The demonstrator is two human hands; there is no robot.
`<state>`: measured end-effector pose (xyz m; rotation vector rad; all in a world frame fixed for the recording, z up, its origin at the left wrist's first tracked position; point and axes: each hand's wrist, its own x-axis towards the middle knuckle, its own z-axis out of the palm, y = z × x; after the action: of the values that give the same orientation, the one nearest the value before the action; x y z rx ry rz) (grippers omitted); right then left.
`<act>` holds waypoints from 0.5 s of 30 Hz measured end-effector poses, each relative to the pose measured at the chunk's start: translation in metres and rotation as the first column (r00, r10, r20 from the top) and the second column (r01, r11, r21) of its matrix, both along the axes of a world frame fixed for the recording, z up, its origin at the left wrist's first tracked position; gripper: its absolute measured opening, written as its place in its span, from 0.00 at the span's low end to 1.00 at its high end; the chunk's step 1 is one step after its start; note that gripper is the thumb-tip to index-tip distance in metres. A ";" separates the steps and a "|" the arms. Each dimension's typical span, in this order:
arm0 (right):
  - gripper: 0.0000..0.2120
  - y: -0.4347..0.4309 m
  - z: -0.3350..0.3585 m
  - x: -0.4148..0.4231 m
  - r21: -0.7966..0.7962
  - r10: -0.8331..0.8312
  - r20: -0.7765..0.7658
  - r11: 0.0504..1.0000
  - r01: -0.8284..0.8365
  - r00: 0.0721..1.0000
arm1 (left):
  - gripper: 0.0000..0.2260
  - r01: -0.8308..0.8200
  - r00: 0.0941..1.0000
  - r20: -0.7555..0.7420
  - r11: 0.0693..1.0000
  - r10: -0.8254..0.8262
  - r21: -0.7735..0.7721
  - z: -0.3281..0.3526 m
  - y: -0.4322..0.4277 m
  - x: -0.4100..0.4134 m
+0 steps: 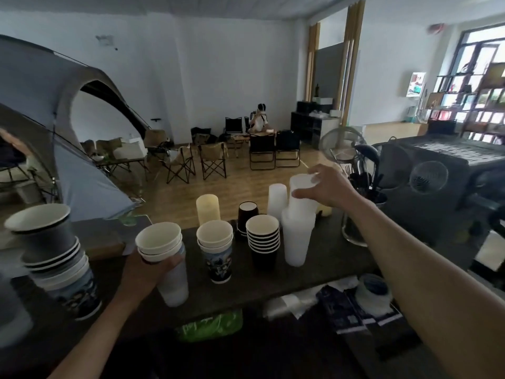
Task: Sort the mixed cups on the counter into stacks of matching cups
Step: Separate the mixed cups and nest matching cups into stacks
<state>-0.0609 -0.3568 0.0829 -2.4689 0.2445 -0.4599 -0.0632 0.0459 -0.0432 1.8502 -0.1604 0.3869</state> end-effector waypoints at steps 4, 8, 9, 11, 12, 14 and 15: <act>0.47 0.010 -0.038 0.006 -0.077 0.055 -0.156 0.995 -0.068 0.986 | 0.39 0.004 1.000 -0.027 1.000 -0.004 -0.026 0.002 0.001 -0.003; 0.57 0.020 -0.050 0.007 -0.103 0.074 -0.234 0.990 -0.100 0.969 | 0.33 0.012 0.999 -0.041 0.999 -0.014 -0.040 0.004 0.001 -0.006; 0.64 0.023 -0.046 0.009 -0.113 0.077 -0.221 0.988 -0.104 0.972 | 0.31 0.013 0.999 -0.037 0.999 -0.014 -0.039 0.004 0.001 -0.007; 0.70 0.035 -0.031 0.015 -0.141 0.077 -0.134 0.985 -0.096 0.988 | 0.28 0.014 0.999 -0.032 0.999 -0.016 -0.033 0.006 0.001 -0.008; 0.66 0.047 -0.022 0.017 -0.162 0.092 -0.071 0.982 -0.102 0.993 | 0.28 0.011 1.000 -0.029 1.000 -0.012 -0.028 0.006 0.001 -0.007; 0.49 0.088 -0.002 0.012 -0.189 0.192 0.035 0.965 -0.182 0.981 | 0.28 0.003 1.000 -0.029 1.000 -0.003 -0.028 0.005 0.002 -0.006; 0.41 0.115 0.005 0.007 -0.194 0.263 0.052 0.949 -0.249 0.963 | 0.28 0.000 1.000 -0.029 1.000 -0.001 -0.024 0.004 0.004 -0.005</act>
<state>-0.0536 -0.2414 0.0880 -2.6087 -0.1582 -0.4834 -0.0687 0.0495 -0.0390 1.8311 -0.1363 0.3603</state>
